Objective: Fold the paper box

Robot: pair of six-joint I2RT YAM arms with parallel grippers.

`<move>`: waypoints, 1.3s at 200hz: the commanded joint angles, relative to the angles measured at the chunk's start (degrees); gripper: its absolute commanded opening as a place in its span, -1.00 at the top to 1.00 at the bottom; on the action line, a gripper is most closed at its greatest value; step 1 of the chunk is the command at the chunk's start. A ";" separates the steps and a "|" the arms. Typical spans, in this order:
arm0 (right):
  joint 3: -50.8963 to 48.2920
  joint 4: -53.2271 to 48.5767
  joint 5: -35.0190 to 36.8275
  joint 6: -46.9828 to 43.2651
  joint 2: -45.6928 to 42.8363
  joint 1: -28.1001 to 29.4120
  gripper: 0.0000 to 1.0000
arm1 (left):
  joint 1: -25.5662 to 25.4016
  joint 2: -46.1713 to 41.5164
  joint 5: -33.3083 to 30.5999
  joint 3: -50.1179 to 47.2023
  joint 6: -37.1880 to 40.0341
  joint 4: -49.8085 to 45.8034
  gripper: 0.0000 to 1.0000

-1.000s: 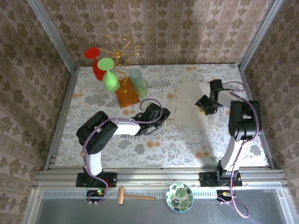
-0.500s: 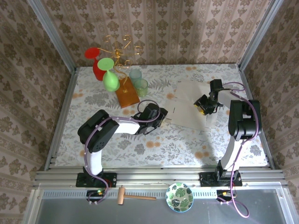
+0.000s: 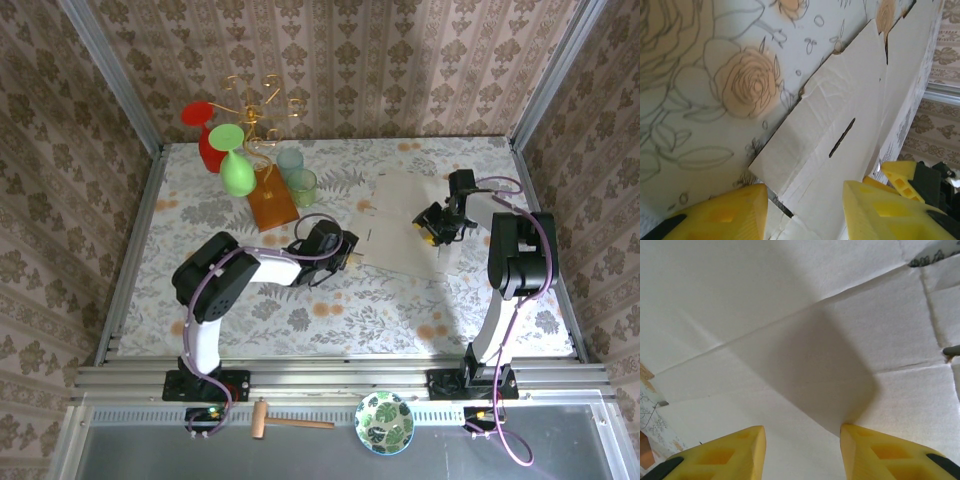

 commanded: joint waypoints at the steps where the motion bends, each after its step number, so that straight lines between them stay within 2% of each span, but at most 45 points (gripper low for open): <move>1: 0.82 -2.81 -1.31 0.37 1.74 0.08 0.11 | 1.63 2.43 -2.09 1.16 1.18 0.75 0.16; 46: 1.44 -4.65 -1.78 -0.52 2.64 0.09 0.12 | 2.15 2.65 -2.28 1.32 3.96 3.87 0.35; 75: 2.16 -5.11 -2.32 -1.06 3.07 0.08 0.12 | 2.32 2.19 -2.93 0.68 5.55 5.90 0.68; 131: 2.88 -5.86 -3.03 -1.67 3.06 0.10 0.13 | 3.01 1.97 -2.46 0.87 8.12 8.08 1.00; 167: 3.62 -6.28 -2.88 -2.02 1.05 0.08 0.10 | 2.99 0.83 -2.59 -0.47 8.14 8.49 1.00; 195: 3.92 -6.96 -0.05 -0.12 -5.67 0.10 -0.06 | 2.94 -0.80 -3.58 -1.92 5.50 9.77 1.00; 216: 0.06 -5.46 3.10 4.10 -13.72 0.10 -0.22 | 2.82 -2.91 -4.51 -1.58 3.45 8.05 1.00; 244: -11.30 0.92 3.47 17.02 -26.15 0.74 -0.36 | 2.49 -5.05 -4.90 -1.09 0.58 6.03 1.00; 260: -17.76 3.38 3.64 26.17 -32.62 3.15 -0.40 | 2.17 -5.67 -4.53 -0.67 -0.55 5.13 1.00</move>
